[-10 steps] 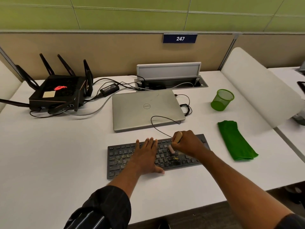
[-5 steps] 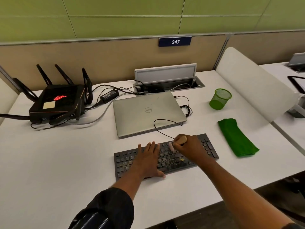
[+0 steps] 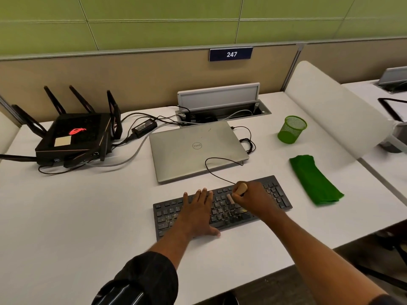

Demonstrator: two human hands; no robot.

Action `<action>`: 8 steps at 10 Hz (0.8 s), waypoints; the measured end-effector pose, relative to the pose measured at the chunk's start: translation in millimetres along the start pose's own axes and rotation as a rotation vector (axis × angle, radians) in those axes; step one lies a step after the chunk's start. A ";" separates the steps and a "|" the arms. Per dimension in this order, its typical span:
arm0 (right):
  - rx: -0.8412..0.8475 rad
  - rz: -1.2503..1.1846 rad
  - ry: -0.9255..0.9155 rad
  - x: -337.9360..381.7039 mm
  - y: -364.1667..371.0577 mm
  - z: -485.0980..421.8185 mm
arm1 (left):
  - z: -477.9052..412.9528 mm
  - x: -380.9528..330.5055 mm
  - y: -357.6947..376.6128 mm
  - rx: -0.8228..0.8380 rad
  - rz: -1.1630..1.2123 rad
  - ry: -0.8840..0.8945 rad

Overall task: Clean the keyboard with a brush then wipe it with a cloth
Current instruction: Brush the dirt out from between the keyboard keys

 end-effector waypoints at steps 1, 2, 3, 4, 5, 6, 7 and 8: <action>0.020 -0.002 0.017 -2.8 0.4 0.5 | -0.3 -0.5 0.4 -0.001 -0.002 -0.002; -0.019 -0.031 0.025 -4.5 -2.7 -0.5 | -1.9 -0.1 0.9 0.006 -0.002 -0.001; -0.023 -0.026 0.018 -5.2 -2.6 -0.5 | -2.6 0.1 0.6 0.006 0.000 -0.003; 0.033 0.022 0.039 -5.3 -3.9 -2.9 | -3.1 0.2 0.6 0.006 0.001 -0.003; 0.022 0.046 0.034 -2.0 -9.0 -5.6 | -3.0 0.4 0.6 0.007 0.004 -0.002; -0.041 0.001 0.008 3.9 -9.0 -7.0 | -2.5 0.4 0.2 0.007 -0.001 -0.003; -0.037 -0.033 0.000 7.1 -0.9 -6.5 | -2.4 0.2 0.0 0.011 0.000 -0.004; 0.001 -0.004 -0.015 5.6 7.6 -3.8 | -1.9 0.2 0.1 0.011 0.009 -0.008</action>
Point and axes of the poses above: each hand's wrist, its own z-axis away from the middle knuckle, its own y-axis out of the palm, x = y × z, the point moved 4 cm from there along -z, towards the middle knuckle, and after that the axes turned 3 degrees about -z, right-handed, at the moved point
